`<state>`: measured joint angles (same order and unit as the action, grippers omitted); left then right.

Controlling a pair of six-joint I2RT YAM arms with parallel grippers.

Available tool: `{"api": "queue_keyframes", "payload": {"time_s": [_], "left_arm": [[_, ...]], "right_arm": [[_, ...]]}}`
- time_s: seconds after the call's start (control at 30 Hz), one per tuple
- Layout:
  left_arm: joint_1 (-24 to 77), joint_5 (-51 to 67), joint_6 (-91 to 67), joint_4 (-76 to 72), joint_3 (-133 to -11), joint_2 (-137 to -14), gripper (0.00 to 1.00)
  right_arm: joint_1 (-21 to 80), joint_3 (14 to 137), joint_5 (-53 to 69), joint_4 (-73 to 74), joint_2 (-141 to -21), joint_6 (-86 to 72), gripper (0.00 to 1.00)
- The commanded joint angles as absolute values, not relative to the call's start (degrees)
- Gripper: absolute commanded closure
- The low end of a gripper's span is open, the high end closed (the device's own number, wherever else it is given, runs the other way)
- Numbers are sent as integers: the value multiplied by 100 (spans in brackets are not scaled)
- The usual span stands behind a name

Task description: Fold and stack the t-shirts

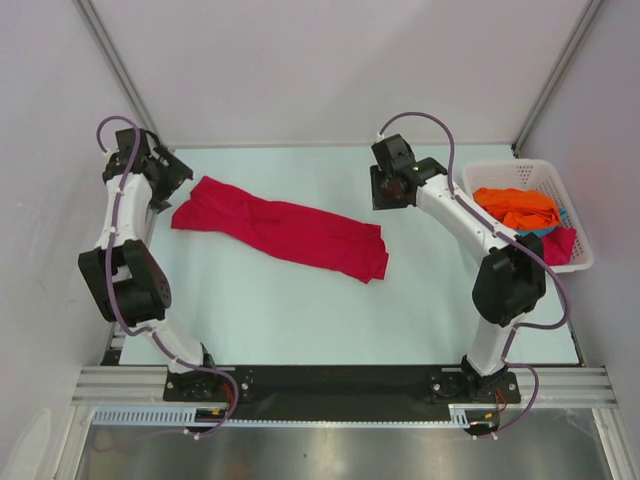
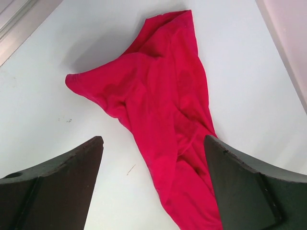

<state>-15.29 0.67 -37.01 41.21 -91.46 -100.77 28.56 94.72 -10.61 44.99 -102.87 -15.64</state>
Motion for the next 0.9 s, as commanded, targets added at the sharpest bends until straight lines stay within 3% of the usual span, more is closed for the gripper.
{"api": "queue_keyframes", "payload": {"time_s": [0.0,0.4,0.87], "left_arm": [[-1503,123,-3586,4061,-9263,-10124,9],[-800,536,-3489,3744,-10142,-11540,9],[-703,510,-3507,3674,-9502,-11707,9]], "right_arm": [[2971,9870,-940,4447,-10389,-1617,62],[3006,9651,-1072,4491,-10143,-1687,62],[2979,9404,-1064,4412,-10072,-1688,61]]}}
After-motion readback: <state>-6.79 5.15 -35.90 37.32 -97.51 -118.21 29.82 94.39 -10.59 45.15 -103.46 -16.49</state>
